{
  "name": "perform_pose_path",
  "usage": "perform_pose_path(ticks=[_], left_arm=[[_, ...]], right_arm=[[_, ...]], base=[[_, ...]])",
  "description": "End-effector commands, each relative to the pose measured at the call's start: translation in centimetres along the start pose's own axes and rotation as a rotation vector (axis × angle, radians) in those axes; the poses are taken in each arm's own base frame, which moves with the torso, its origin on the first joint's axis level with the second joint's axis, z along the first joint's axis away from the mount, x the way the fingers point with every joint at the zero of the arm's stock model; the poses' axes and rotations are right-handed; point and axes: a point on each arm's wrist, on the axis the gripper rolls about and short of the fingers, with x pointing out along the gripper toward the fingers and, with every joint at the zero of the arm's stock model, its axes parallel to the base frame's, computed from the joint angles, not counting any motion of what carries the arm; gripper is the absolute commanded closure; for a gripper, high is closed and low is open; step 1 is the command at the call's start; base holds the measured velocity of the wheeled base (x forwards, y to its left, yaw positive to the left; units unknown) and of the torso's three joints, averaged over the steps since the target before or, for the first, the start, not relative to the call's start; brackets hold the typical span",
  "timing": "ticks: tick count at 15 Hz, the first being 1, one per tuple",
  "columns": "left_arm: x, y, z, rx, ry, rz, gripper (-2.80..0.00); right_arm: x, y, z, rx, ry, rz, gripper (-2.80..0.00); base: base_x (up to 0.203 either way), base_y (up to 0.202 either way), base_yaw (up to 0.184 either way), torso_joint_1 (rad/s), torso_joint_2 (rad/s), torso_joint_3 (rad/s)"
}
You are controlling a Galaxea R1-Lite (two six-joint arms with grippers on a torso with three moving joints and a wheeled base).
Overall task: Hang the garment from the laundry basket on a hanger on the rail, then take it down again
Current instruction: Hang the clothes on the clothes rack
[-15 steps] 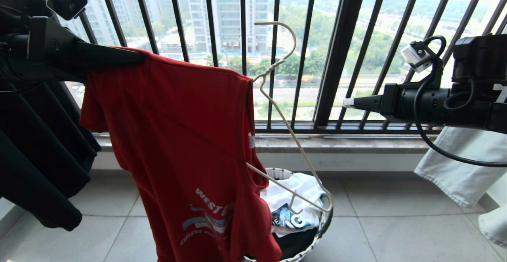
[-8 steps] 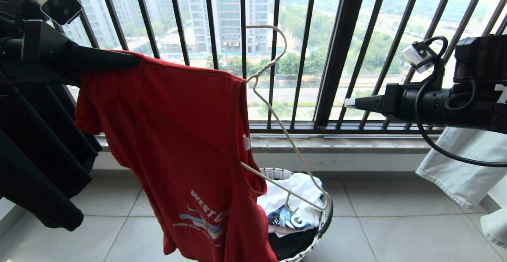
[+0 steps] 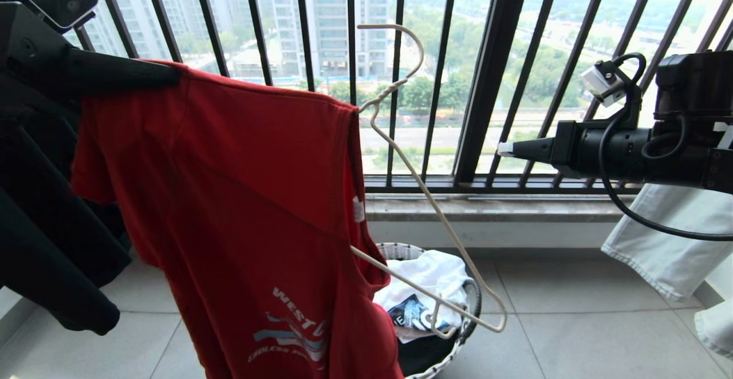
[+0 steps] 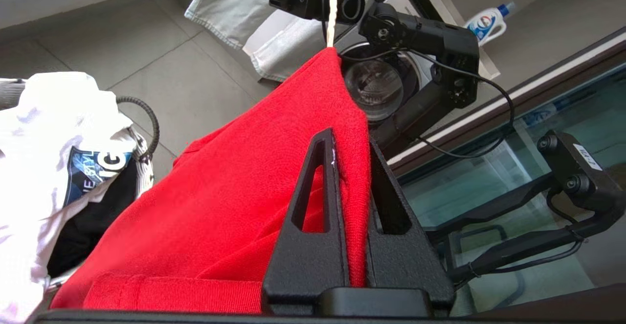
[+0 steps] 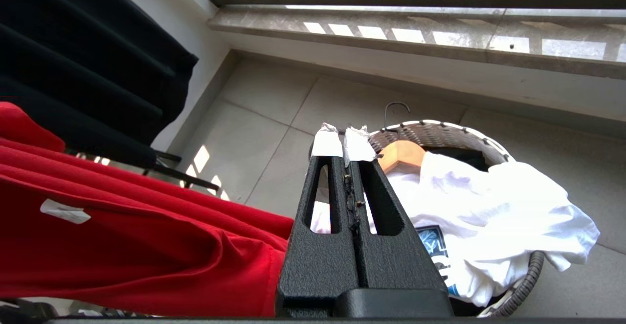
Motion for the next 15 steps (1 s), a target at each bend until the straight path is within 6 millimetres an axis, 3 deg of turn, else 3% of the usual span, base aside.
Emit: perform_pose_path(ticks=[1, 9, 15], left_arm=[[-0.9, -0.7, -0.2, -0.005, -0.023, 0.020, 0.00], [-1.5, -1.8, -0.9, -0.032, -0.041, 0.043, 0.00], [-1.5, -3.7, -0.9, 0.010, -0.027, 0.125, 0.00]], right_arm=[[0.1, -0.1, 0.0, 0.002, 0.003, 0.004, 0.00], [0.3, -0.3, -0.1, 0.006, 0.008, 0.002, 0.00], [0.2, -0.2, -0.1, 0.005, 0.006, 0.001, 0.00]], base=[[0.000, 0.000, 0.000, 0.000, 0.00, 0.000], [0.000, 0.000, 0.000, 0.000, 0.00, 0.000], [0.000, 0.000, 0.000, 0.000, 0.00, 0.000]])
